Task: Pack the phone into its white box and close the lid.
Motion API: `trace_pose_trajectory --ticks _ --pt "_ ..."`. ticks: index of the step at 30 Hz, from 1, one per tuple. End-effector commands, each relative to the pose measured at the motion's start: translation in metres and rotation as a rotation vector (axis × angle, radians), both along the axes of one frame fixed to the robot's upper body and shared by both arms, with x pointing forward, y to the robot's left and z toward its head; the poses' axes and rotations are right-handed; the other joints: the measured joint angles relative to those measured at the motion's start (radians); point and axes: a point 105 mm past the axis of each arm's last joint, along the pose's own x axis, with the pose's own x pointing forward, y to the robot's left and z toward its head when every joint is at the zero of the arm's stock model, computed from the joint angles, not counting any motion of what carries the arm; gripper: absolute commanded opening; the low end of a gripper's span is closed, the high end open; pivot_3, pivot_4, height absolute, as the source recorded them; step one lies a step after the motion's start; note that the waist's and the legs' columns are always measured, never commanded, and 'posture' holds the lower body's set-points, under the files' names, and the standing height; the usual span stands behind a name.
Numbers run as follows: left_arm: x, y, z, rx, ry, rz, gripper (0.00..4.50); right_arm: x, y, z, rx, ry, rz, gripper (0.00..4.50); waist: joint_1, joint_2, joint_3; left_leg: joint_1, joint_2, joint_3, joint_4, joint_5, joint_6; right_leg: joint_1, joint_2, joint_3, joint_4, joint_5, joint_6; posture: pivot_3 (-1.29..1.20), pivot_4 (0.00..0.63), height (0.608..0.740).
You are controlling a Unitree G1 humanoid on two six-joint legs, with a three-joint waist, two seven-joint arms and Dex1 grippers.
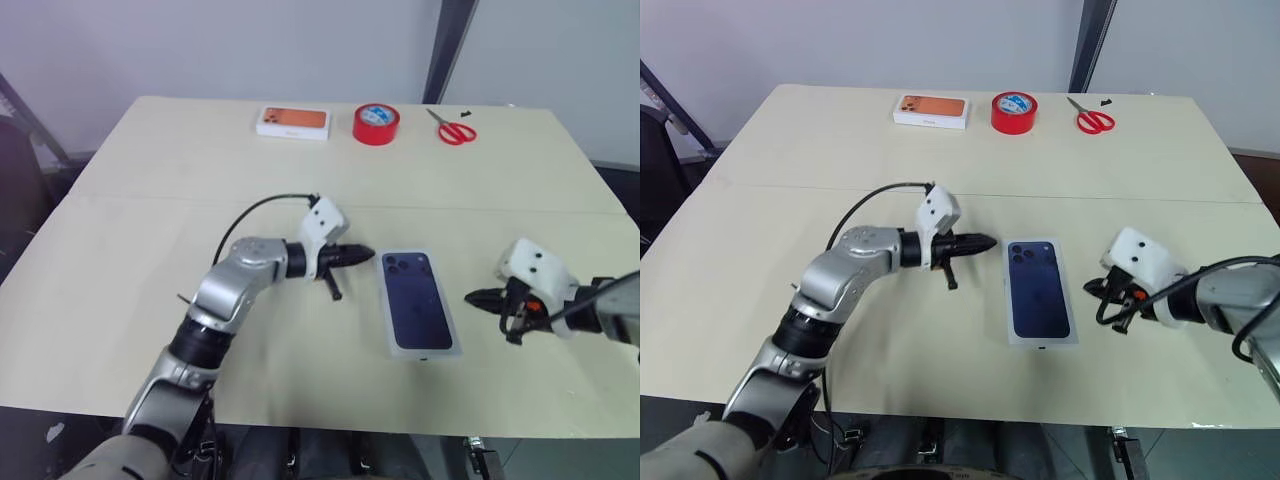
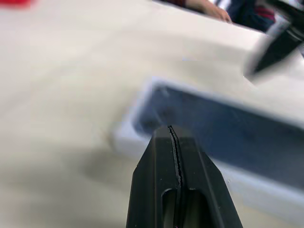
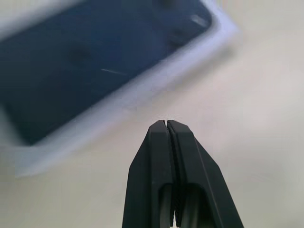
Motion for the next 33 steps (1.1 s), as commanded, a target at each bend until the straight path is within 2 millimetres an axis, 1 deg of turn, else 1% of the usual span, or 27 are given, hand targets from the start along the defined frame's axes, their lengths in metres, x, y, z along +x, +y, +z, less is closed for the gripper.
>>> trace_pose_trajectory --ticks 1,3,5,7,9,10,11,13,15,17,20,21,22,23,27,28,29,31,33 --pt "0.002 -0.016 -0.015 0.083 -0.031 -0.020 0.00 -0.015 0.018 -0.008 0.030 0.038 0.070 0.05 0.000 0.000 0.000 0.000 0.000 0.000 0.000 0.000 0.000 0.000 0.000 0.000 0.000 0.000 0.000 0.00 0.150 0.725" --pt "0.004 -0.023 -0.032 0.173 -0.045 -0.034 0.00 -0.020 0.020 -0.022 0.011 0.067 0.066 0.05 -0.003 0.000 0.000 0.001 0.000 0.000 0.000 0.000 0.000 0.001 0.000 0.000 0.000 0.000 0.000 0.00 0.150 0.725" --pt "0.003 -0.028 -0.047 0.250 -0.049 -0.057 0.00 -0.021 0.018 -0.034 -0.028 0.086 0.049 0.05 -0.003 0.000 0.000 0.001 0.000 0.000 0.000 0.000 0.000 0.001 0.001 0.001 0.000 0.000 0.000 0.00 0.150 0.725" --pt "0.003 -0.031 -0.056 0.282 -0.043 -0.061 0.00 -0.021 0.015 -0.042 -0.063 0.092 0.036 0.05 -0.001 -0.001 -0.001 0.002 0.001 0.000 0.000 0.000 0.000 0.002 0.001 0.001 0.000 0.000 0.000 0.00 0.150 0.725" --pt "0.003 -0.035 -0.055 0.262 -0.039 -0.061 0.00 -0.020 0.013 -0.043 -0.076 0.087 0.032 0.05 -0.001 -0.003 -0.002 0.003 0.001 0.000 0.000 0.000 0.000 0.003 0.001 0.001 0.000 0.000 0.000 0.00 0.150 0.725" --pt "0.003 -0.036 -0.051 0.238 -0.035 -0.056 0.00 -0.019 0.013 -0.041 -0.074 0.078 0.033 0.05 -0.001 -0.004 -0.003 0.003 0.001 0.000 0.000 0.000 0.000 0.003 0.001 0.001 0.000 0.000 0.000 0.00 0.150 0.725" --pt "0.005 -0.036 -0.046 0.216 -0.036 -0.048 0.00 -0.018 0.013 -0.038 -0.066 0.064 0.034 0.05 -0.001 -0.005 -0.003 0.003 0.001 0.000 0.000 0.000 0.000 0.003 0.001 0.001 0.000 0.000 0.000 0.00 0.150 0.725" --pt "0.010 -0.032 -0.033 0.163 -0.062 -0.018 0.00 -0.008 0.013 -0.025 -0.025 -0.001 0.018 0.05 -0.002 -0.005 -0.003 0.003 0.001 0.000 0.000 0.000 0.000 0.003 0.000 0.001 0.000 0.000 0.000 0.00 0.150 0.725" --pt "0.020 -0.010 -0.007 0.069 -0.119 0.058 0.00 0.014 0.008 0.001 0.036 -0.137 -0.047 0.05 -0.009 -0.005 -0.003 0.003 0.001 0.000 0.000 0.000 0.000 0.002 0.000 0.001 0.000 0.000 0.000 0.00 0.150 0.725" --pt "0.025 0.017 0.010 0.008 -0.165 0.130 0.00 0.031 -0.002 0.018 0.076 -0.225 -0.109 0.05 -0.014 -0.004 -0.003 0.003 0.002 0.000 -0.001 0.001 -0.001 0.000 0.001 0.002 0.001 0.000 0.000 0.00 0.150 0.725" --pt "0.023 0.059 0.019 -0.019 -0.195 0.221 0.00 0.045 -0.019 0.029 0.095 -0.274 -0.167 0.05 -0.014 -0.003 -0.003 0.003 0.003 0.000 -0.003 0.002 -0.004 -0.001 0.002 0.002 0.002 0.000 0.000 0.00 0.150 0.725" --pt "0.021 0.075 0.018 -0.008 -0.205 0.257 0.00 0.051 -0.025 0.032 0.102 -0.295 -0.189 0.05 -0.013 -0.003 -0.003 0.003 0.003 0.000 -0.003 0.003 -0.006 -0.001 0.002 0.002 0.002 0.000 0.000 0.00 0.150 0.725" --pt "0.019 0.084 0.018 0.002 -0.211 0.278 0.00 0.055 -0.030 0.034 0.106 -0.308 -0.204 0.05 -0.010 -0.003 -0.003 0.003 0.003 0.000 -0.003 0.006 -0.010 -0.001 0.002 0.002 0.002 0.000 0.000 0.00 0.150 0.725" --pt "0.018 0.091 0.016 0.015 -0.215 0.299 0.00 0.060 -0.036 0.035 0.117 -0.320 -0.220 0.05 -0.008 -0.003 -0.003 0.003 0.003 0.000 -0.004 0.006 -0.011 -0.001 0.002 0.002 0.002 0.000 0.000 0.00 0.150 0.725" --pt "0.005 0.137 0.006 0.051 -0.195 0.423 0.00 0.071 -0.054 0.031 0.179 -0.313 -0.286 0.05 -0.002 -0.003 -0.003 0.003 0.002 0.000 -0.003 0.005 -0.010 0.000 0.000 0.002 0.001 0.000 0.000 0.00 0.150 0.725" --pt "0.000 0.158 0.001 0.049 -0.176 0.494 0.00 0.071 -0.054 0.029 0.217 -0.298 -0.286 0.05 -0.002 -0.003 -0.003 0.003 0.002 0.000 -0.003 0.005 -0.010 0.000 0.000 0.002 0.001 0.000 0.000 0.00 0.150 0.725" --pt "-0.005 0.173 -0.003 0.049 -0.162 0.544 0.00 0.071 -0.054 0.028 0.245 -0.287 -0.285 0.05 -0.004 -0.003 -0.003 0.003 0.002 0.000 -0.003 0.005 -0.010 0.000 -0.001 0.002 0.001 0.000 0.000 0.00 0.150 0.725" --pt "-0.012 0.187 -0.007 0.057 -0.151 0.597 0.00 0.067 -0.049 0.024 0.289 -0.248 -0.253 0.05 -0.006 -0.003 -0.002 0.003 0.002 0.000 -0.004 0.005 -0.010 -0.001 -0.001 0.002 0.001 0.000 0.000 0.00 0.150 0.725" --pt "-0.018 0.196 -0.012 0.065 -0.143 0.639 0.00 0.061 -0.042 0.019 0.304 -0.212 -0.202 0.05 -0.004 -0.002 -0.002 0.003 0.002 0.000 -0.004 0.002 -0.005 -0.001 -0.001 0.002 0.001 0.000 0.000 0.00 0.150 0.725"
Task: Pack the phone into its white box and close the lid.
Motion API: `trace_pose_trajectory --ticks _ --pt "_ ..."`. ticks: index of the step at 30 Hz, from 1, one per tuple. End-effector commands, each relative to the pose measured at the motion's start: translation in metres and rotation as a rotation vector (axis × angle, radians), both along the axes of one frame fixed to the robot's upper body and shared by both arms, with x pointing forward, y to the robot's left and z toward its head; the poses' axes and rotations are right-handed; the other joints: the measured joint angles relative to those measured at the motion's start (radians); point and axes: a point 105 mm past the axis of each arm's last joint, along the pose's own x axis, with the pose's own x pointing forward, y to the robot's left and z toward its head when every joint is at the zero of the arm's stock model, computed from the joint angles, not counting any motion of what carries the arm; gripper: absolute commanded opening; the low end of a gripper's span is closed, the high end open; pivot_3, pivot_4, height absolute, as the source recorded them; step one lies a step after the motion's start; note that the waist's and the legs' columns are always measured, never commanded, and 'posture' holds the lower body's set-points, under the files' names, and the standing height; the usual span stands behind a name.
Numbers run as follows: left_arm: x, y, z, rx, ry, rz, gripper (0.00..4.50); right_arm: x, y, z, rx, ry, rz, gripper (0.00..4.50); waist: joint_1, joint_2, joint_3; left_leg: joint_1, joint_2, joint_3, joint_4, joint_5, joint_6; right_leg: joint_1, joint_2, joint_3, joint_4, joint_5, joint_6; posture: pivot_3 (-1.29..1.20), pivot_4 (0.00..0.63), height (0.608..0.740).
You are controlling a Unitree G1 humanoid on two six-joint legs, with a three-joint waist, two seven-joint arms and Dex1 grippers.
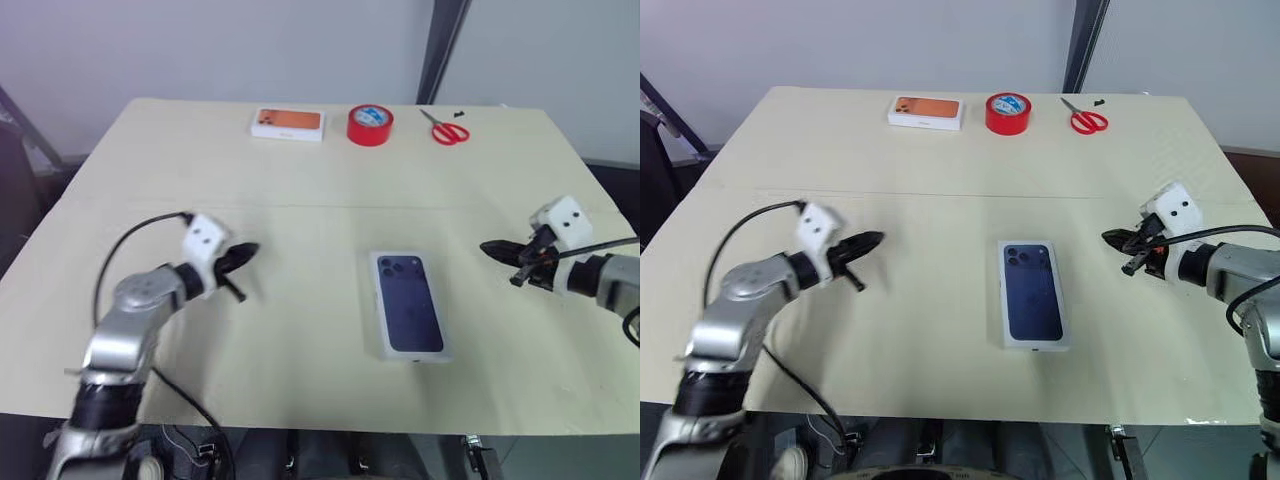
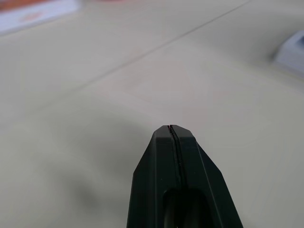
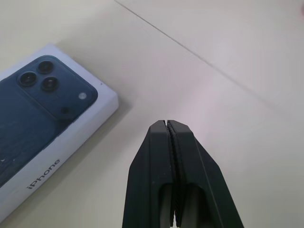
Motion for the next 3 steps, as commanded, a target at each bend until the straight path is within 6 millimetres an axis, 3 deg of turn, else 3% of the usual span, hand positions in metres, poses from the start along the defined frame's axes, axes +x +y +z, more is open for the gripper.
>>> trace_pose_trajectory --ticks 1,3 --pt "-0.0078 0.0067 0.0141 -0.011 -0.066 0.042 0.00 -0.0053 0.0118 0.0079 0.042 -0.020 0.090 0.05 0.003 0.000 0.000 0.000 0.000 0.000 0.000 0.000 0.000 0.001 0.000 0.000 0.000 0.000 0.000 0.00 0.150 0.725" --pt "-0.0090 0.0062 0.0133 -0.027 -0.067 0.059 0.00 -0.0023 0.0113 0.0075 0.054 -0.024 0.090 0.05 0.003 0.000 0.000 0.000 0.000 0.000 0.000 -0.001 0.001 0.001 -0.001 0.000 0.000 0.000 0.000 0.00 0.150 0.725"
